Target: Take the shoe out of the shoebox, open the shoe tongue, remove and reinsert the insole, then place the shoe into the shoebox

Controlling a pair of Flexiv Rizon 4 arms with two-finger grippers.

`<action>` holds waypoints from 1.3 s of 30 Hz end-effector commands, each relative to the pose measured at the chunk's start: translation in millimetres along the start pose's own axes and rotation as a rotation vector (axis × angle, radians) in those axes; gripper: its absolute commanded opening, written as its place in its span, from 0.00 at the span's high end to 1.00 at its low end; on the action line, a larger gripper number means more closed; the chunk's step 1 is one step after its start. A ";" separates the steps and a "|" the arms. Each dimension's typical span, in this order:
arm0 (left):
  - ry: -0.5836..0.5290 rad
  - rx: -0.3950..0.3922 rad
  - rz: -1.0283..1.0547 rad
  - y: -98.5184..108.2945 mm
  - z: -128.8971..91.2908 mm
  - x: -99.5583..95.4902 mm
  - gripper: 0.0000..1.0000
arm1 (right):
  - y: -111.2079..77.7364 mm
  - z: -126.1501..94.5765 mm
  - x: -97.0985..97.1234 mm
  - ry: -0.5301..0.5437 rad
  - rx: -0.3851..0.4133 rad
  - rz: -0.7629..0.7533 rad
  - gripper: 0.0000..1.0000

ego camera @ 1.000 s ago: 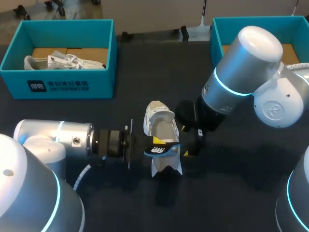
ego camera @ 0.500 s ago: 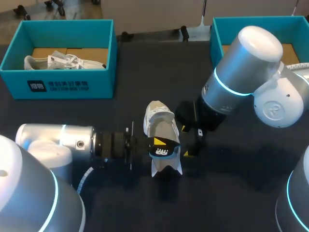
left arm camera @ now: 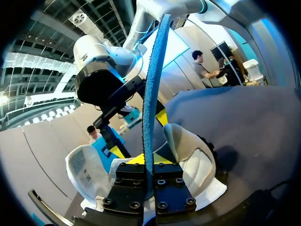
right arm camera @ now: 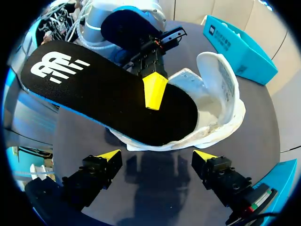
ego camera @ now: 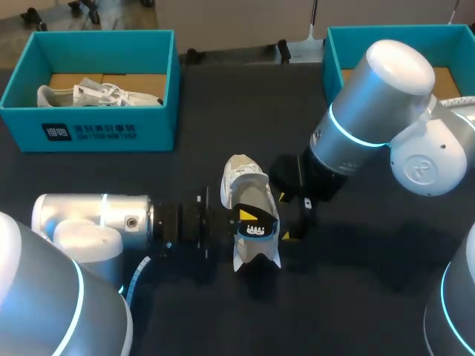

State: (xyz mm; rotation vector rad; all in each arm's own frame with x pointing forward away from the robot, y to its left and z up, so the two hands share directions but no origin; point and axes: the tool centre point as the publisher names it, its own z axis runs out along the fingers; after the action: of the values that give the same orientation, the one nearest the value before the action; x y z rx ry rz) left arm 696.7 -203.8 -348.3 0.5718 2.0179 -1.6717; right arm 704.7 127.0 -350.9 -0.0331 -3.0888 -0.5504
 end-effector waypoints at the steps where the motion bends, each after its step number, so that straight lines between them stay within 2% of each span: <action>1: -0.013 -0.011 0.002 2.5 5.4 0.8 1.00 | -0.3 0.9 0.3 -0.001 -0.002 -0.001 0.00; 5: -0.016 0.005 -0.006 -3.1 0.4 1.3 1.00 | -0.3 0.9 0.3 -0.001 -0.002 -0.001 0.00; 6: -0.016 0.005 -0.006 -5.0 -0.8 1.6 0.88 | -0.3 0.9 0.3 -0.001 -0.002 -0.001 0.00; 7: -0.018 0.009 -0.006 -7.0 -2.0 1.5 0.69 | -0.3 0.9 0.3 -0.001 -0.002 -0.001 0.00; 10: -0.030 0.026 -0.003 -14.7 -6.3 1.1 0.54 | -0.3 0.9 0.3 -0.001 -0.002 -0.001 0.00; 13: -0.039 0.038 0.008 -23.0 -10.4 -0.4 0.54 | -0.3 0.9 0.3 -0.001 -0.002 -0.001 0.00; 21: -0.053 0.063 0.045 -45.5 -11.3 0.8 0.65 | -0.3 0.9 0.3 -0.001 -0.002 -0.001 0.00; 26: -0.050 0.028 0.093 -54.4 -3.7 4.2 0.73 | -0.3 0.9 0.3 -0.001 -0.002 -0.001 0.00; 28: -0.048 0.027 0.097 -55.0 -0.4 4.4 0.77 | -0.3 0.9 0.3 -0.001 -0.002 -0.001 0.00; 29: -0.053 0.010 0.114 -55.1 1.2 5.4 0.82 | -0.3 0.9 0.3 -0.001 -0.002 -0.001 0.00; 30: -0.056 0.007 0.116 -54.4 2.5 5.6 0.98 | -0.3 0.9 0.3 -0.001 -0.002 -0.001 0.00; 31: -0.056 0.008 0.113 -53.1 3.5 5.0 1.00 | -0.3 0.9 0.3 -0.001 -0.002 -0.001 0.00; 39: -0.076 -0.047 0.154 -37.7 1.5 2.2 1.00 | -0.3 0.9 0.3 -0.001 -0.002 -0.001 0.00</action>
State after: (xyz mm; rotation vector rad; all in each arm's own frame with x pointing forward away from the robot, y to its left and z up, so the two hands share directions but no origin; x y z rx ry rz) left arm 673.2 -209.0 -316.4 0.6265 1.9029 -1.5389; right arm 704.7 127.1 -350.9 -0.0331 -3.0888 -0.5504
